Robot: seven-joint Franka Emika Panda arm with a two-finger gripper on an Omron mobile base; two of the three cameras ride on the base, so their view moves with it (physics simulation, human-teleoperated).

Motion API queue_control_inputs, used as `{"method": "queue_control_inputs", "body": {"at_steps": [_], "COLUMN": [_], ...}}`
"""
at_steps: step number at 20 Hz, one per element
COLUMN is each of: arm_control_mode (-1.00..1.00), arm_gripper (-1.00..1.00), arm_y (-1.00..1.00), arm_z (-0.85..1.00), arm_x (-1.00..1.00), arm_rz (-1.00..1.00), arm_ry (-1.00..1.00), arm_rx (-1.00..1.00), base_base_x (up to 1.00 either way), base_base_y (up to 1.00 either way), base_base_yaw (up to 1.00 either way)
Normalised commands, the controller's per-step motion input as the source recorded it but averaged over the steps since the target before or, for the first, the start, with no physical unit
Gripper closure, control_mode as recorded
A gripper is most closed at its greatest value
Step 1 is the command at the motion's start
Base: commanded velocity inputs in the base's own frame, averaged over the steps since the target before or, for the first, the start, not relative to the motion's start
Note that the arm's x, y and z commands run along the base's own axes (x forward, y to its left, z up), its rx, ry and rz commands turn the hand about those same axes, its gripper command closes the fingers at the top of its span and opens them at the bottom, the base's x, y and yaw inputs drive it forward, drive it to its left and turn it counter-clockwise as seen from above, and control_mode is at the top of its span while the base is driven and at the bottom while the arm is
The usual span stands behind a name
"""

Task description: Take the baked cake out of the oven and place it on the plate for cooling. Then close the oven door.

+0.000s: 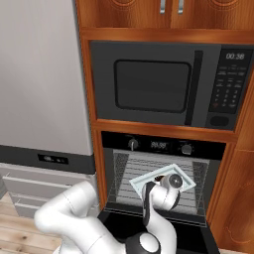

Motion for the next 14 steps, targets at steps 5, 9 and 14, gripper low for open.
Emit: {"method": "queue_control_inputs", "body": {"at_steps": [5, 9, 14], "arm_control_mode": [-1.0, -1.0, -1.0], "arm_gripper": [-1.0, -1.0, -1.0], "arm_y": [0.0, 0.0, 0.0], "arm_z": [-0.1, 0.0, -0.02], "arm_x": [0.07, 0.11, 0.12], "arm_rz": [0.0, 0.0, 0.0], "arm_ry": [0.06, 0.0, 0.02], "arm_rx": [0.0, 0.0, 0.0], "base_base_x": [0.0, 0.0, 0.0], "base_base_y": [0.0, 0.0, 0.0], "base_base_yaw": [0.0, 0.0, 0.0]}}
